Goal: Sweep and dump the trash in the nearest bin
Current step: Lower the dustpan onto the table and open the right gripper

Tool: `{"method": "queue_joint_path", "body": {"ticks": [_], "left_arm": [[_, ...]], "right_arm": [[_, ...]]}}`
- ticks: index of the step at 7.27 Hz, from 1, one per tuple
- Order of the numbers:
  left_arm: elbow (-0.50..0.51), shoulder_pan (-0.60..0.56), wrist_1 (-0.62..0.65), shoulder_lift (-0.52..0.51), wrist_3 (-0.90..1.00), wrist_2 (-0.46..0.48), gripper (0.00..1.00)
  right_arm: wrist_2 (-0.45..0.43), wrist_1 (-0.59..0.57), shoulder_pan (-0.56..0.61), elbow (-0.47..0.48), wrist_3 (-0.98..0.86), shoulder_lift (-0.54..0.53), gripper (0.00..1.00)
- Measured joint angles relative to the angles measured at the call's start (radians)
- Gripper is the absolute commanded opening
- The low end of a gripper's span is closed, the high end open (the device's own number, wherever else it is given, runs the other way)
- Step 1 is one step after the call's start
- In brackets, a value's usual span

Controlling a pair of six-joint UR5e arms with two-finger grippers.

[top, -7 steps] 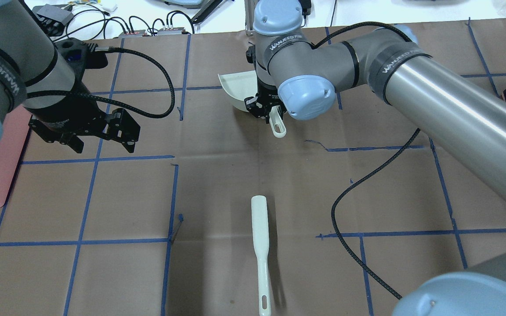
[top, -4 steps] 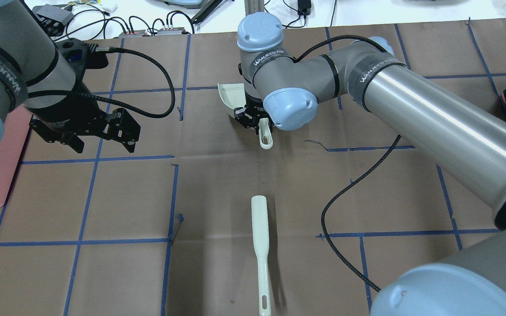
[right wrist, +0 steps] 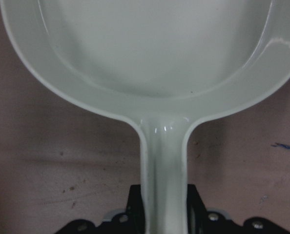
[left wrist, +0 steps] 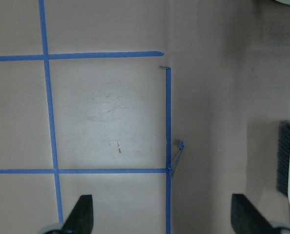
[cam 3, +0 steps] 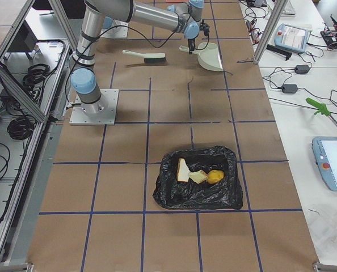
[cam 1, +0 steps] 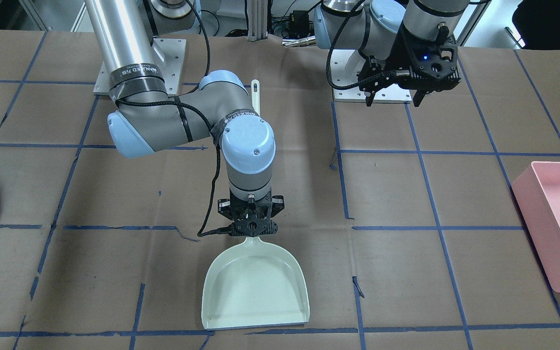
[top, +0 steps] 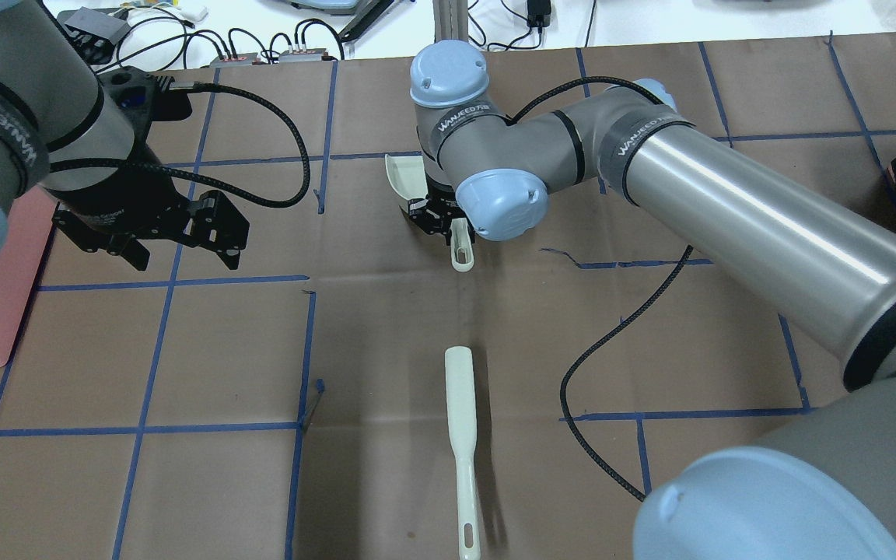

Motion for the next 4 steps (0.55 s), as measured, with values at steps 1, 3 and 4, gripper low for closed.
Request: {"method": "queue_joint_path", "body": {"ticks": [1,3,4], "left_arm": [[0.000,0.000,0.000,0.000,0.000,0.000,0.99],[-0.002,0.000,0.000,-0.001,-0.001,0.000,0.99],[-0.002,0.000,0.000,-0.001,-0.001,0.000,0.99]], "right_arm": [[-0.004,-0.007,0.006,-0.002,0.013,0.004,0.03],[-0.007,-0.011,0.010,-0.003,0.030,0.010,0.28],[-0.010,-0.012,0.011,-0.004,0.033,0.015,0.81]]}}
